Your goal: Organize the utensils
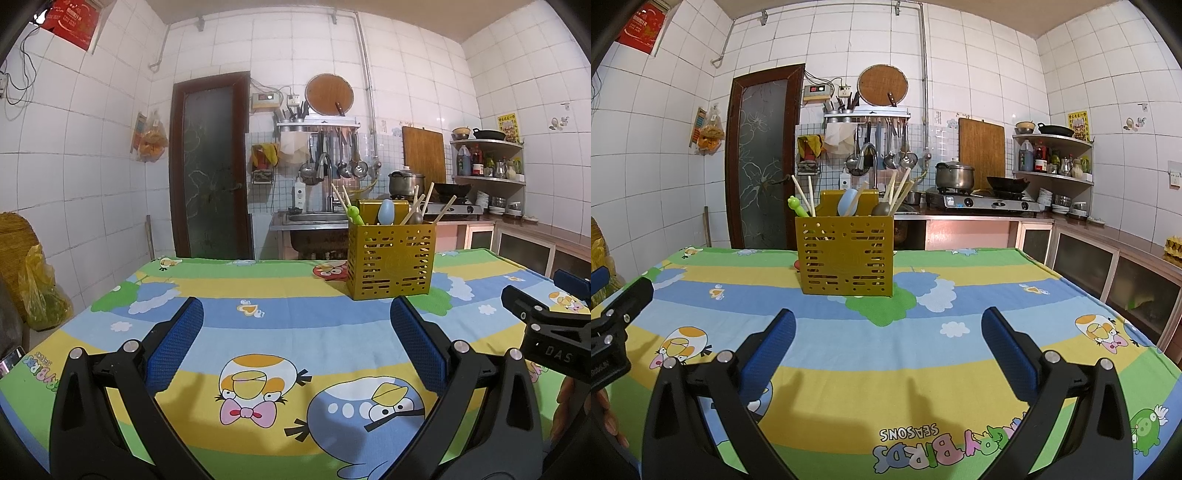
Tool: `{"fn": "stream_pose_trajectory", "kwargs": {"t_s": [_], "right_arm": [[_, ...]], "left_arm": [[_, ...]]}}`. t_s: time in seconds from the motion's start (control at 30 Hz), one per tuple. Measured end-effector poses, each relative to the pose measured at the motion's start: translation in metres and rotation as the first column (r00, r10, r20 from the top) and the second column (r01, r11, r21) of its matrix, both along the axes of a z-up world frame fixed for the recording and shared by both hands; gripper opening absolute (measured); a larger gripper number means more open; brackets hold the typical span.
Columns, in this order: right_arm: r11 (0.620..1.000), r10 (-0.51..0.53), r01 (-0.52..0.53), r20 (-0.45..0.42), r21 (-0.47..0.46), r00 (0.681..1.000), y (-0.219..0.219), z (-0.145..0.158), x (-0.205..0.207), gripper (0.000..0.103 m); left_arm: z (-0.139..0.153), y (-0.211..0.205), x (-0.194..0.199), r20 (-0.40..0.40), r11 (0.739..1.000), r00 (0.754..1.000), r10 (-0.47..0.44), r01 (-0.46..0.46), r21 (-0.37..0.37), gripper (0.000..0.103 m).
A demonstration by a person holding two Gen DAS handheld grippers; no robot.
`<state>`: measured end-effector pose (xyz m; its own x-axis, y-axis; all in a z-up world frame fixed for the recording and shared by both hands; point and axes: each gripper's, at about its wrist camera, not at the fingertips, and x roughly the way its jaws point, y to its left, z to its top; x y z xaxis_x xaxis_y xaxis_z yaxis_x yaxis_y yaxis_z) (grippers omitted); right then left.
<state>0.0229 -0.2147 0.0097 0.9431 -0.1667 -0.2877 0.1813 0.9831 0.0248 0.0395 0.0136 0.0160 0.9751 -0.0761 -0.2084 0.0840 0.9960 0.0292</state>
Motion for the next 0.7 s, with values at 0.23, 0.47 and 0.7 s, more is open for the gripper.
{"fn": "stream_pose_trajectory", "kwargs": {"t_s": [0.23, 0.47, 0.7], "right_arm": [[1.000, -0.003, 0.003, -0.002, -0.004, 1.000, 0.0014, -0.0002, 0.0002, 0.098], [1.000, -0.004, 0.004, -0.001, -0.004, 1.000, 0.0030, -0.0006, 0.0008, 0.098], [1.000, -0.005, 0.005, -0.005, -0.009, 1.000, 0.0050, -0.0008, 0.0018, 0.098]], "left_arm": [[0.0005, 0.0022, 0.0026, -0.004, 1.000, 1.000, -0.001, 0.001, -0.001, 0.098], [-0.0031, 0.0029, 0.0037, -0.013, 1.000, 1.000, 0.001, -0.001, -0.006, 0.098], [-0.0047, 0.0034, 0.0056, -0.018, 1.000, 1.000, 0.005, -0.005, -0.007, 0.098]]}}
